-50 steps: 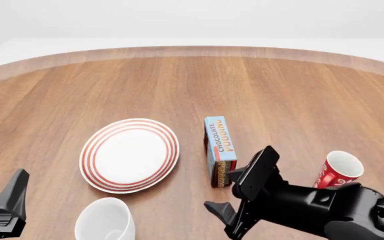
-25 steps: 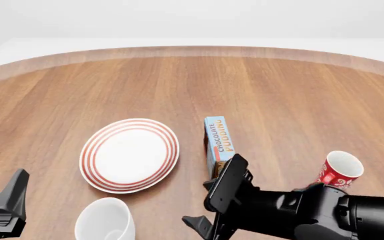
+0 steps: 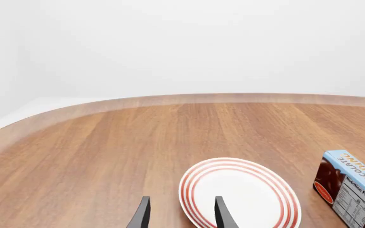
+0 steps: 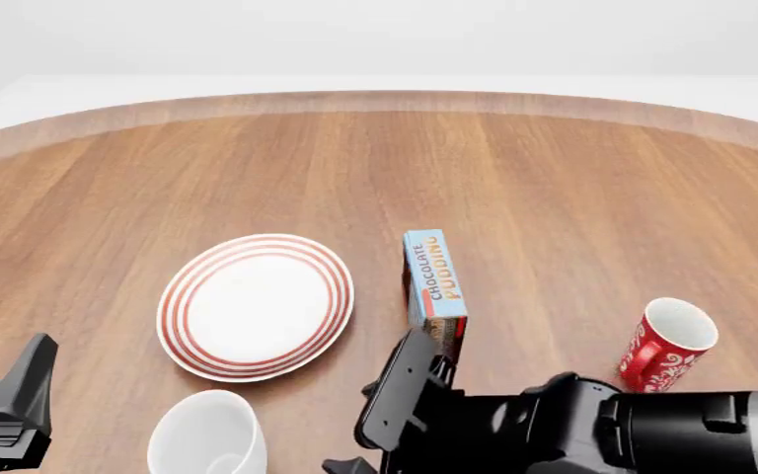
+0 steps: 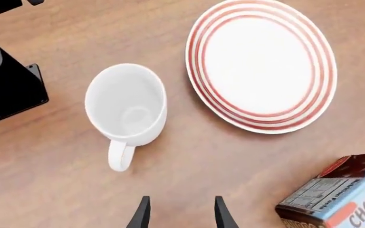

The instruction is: Pick up the white mug and put it on the plate, and put the chocolate pudding to the right of the plate.

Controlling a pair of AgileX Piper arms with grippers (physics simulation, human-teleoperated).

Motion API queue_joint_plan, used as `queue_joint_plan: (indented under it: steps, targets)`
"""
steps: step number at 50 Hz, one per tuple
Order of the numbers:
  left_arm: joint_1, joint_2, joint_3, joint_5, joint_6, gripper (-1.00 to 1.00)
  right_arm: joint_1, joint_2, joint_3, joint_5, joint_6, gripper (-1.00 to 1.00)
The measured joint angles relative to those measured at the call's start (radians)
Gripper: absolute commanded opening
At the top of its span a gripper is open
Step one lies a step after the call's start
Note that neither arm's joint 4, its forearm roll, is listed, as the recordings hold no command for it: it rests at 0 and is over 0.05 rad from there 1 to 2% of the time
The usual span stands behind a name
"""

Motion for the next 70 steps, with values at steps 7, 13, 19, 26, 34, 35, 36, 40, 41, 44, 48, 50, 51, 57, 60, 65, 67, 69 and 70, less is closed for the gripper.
queue_joint_plan:
  steps: [7, 13, 19, 26, 34, 35, 36, 40, 41, 44, 48, 50, 51, 57, 60, 65, 67, 69, 70]
  targets:
    - [0.000, 0.000, 0.000, 0.000, 0.000, 1.00, 0.025, 0.033, -0.015, -0.005, 0.014, 1.00]
    - [0.000, 0.000, 0.000, 0.000, 0.000, 1.00, 0.045, 0.059, -0.028, -0.006, 0.029, 1.00]
    - [0.000, 0.000, 0.000, 0.000, 0.000, 1.00, 0.068, 0.086, -0.043, -0.006, 0.045, 1.00]
    - [0.000, 0.000, 0.000, 0.000, 0.000, 1.00, 0.096, 0.117, -0.062, -0.004, 0.063, 1.00]
    - [0.000, 0.000, 0.000, 0.000, 0.000, 1.00, 0.126, 0.146, -0.082, -0.001, 0.080, 1.00]
    - [0.000, 0.000, 0.000, 0.000, 0.000, 1.00, 0.129, 0.150, -0.084, -0.001, 0.082, 1.00]
    - [0.000, 0.000, 0.000, 0.000, 0.000, 1.00, 0.132, 0.153, -0.086, -0.001, 0.084, 1.00]
    - [0.000, 0.000, 0.000, 0.000, 0.000, 1.00, 0.143, 0.165, -0.094, -0.002, 0.091, 1.00]
    - [0.000, 0.000, 0.000, 0.000, 0.000, 1.00, 0.146, 0.168, -0.095, -0.002, 0.093, 1.00]
    - [0.000, 0.000, 0.000, 0.000, 0.000, 1.00, 0.153, 0.176, -0.102, -0.001, 0.098, 1.00]
    - [0.000, 0.000, 0.000, 0.000, 0.000, 1.00, 0.161, 0.185, -0.110, 0.000, 0.103, 1.00]
    - [0.000, 0.000, 0.000, 0.000, 0.000, 1.00, 0.164, 0.189, -0.114, 0.000, 0.106, 1.00]
    - [0.000, 0.000, 0.000, 0.000, 0.000, 1.00, 0.166, 0.191, -0.116, 0.001, 0.107, 1.00]
    - [0.000, 0.000, 0.000, 0.000, 0.000, 1.00, 0.173, 0.200, -0.127, 0.004, 0.116, 1.00]
    - [0.000, 0.000, 0.000, 0.000, 0.000, 1.00, 0.175, 0.204, -0.133, 0.006, 0.121, 1.00]
    - [0.000, 0.000, 0.000, 0.000, 0.000, 1.00, 0.175, 0.209, -0.141, 0.011, 0.129, 1.00]
    - [0.000, 0.000, 0.000, 0.000, 0.000, 1.00, 0.175, 0.211, -0.145, 0.013, 0.132, 1.00]
    - [0.000, 0.000, 0.000, 0.000, 0.000, 1.00, 0.174, 0.213, -0.149, 0.015, 0.135, 1.00]
    - [0.000, 0.000, 0.000, 0.000, 0.000, 1.00, 0.173, 0.214, -0.151, 0.017, 0.137, 1.00]
